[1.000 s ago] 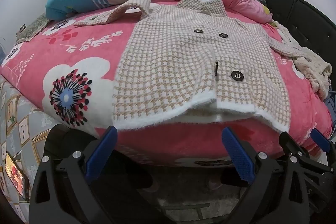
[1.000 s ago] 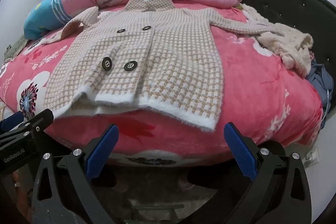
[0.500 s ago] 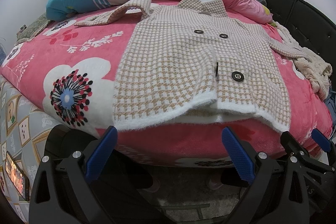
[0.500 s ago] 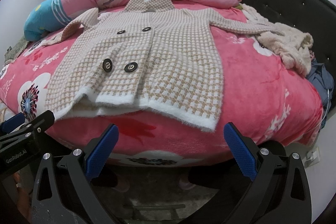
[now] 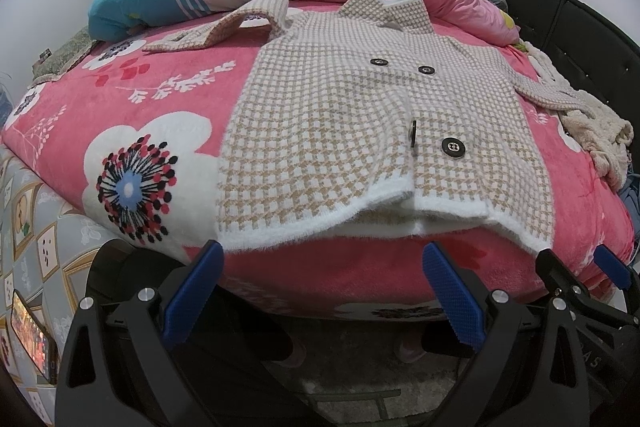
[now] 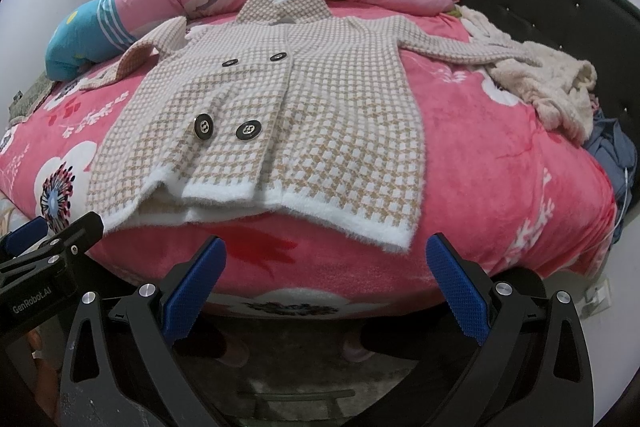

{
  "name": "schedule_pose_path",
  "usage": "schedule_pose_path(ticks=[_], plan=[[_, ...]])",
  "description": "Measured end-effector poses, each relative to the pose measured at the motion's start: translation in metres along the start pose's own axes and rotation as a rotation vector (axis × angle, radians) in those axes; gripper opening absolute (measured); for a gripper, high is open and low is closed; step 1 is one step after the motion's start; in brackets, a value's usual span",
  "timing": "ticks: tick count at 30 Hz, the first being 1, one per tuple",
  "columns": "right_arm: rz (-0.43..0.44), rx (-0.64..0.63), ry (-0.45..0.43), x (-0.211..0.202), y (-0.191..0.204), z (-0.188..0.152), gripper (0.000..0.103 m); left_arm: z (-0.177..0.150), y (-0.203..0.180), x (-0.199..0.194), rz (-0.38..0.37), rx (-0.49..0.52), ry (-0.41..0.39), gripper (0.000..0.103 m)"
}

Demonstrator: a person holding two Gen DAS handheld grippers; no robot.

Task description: Fold large clothes

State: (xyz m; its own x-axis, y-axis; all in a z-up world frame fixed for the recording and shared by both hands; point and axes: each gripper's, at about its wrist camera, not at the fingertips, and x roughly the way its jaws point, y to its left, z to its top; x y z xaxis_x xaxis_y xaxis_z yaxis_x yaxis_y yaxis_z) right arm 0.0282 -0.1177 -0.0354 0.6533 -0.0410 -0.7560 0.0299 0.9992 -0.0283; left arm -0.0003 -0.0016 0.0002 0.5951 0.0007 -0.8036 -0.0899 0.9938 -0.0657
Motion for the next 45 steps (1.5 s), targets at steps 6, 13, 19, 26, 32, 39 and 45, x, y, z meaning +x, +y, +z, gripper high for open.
schedule_pose_path(ticks=[6, 13, 19, 26, 32, 39, 45], plan=[[0.001, 0.002, 0.001, 0.000, -0.001, 0.000, 0.096, 0.001, 0.003, 0.001, 0.000, 0.000, 0.000, 0.098], [0.004, 0.005, 0.001, 0.000, -0.001, 0.001, 0.096, 0.000, 0.003, 0.001, 0.002, 0.001, -0.002, 0.098], [0.006, 0.009, 0.003, 0.001, -0.003, 0.004, 0.096, 0.000, 0.003, 0.000, 0.003, 0.002, -0.003, 0.098], [0.007, 0.009, 0.001, 0.001, -0.003, 0.003, 0.096, 0.000, 0.003, 0.000, 0.004, 0.002, -0.003, 0.098], [0.008, 0.009, 0.001, 0.001, -0.004, 0.003, 0.096, 0.004, 0.010, 0.001, 0.005, 0.002, -0.004, 0.098], [0.009, 0.011, 0.001, 0.001, -0.004, 0.004, 0.096, 0.007, 0.013, 0.001, 0.006, 0.002, -0.004, 0.098], [0.009, 0.013, 0.002, 0.001, -0.004, 0.004, 0.096, 0.005, 0.011, 0.000, 0.007, 0.003, -0.005, 0.098]])
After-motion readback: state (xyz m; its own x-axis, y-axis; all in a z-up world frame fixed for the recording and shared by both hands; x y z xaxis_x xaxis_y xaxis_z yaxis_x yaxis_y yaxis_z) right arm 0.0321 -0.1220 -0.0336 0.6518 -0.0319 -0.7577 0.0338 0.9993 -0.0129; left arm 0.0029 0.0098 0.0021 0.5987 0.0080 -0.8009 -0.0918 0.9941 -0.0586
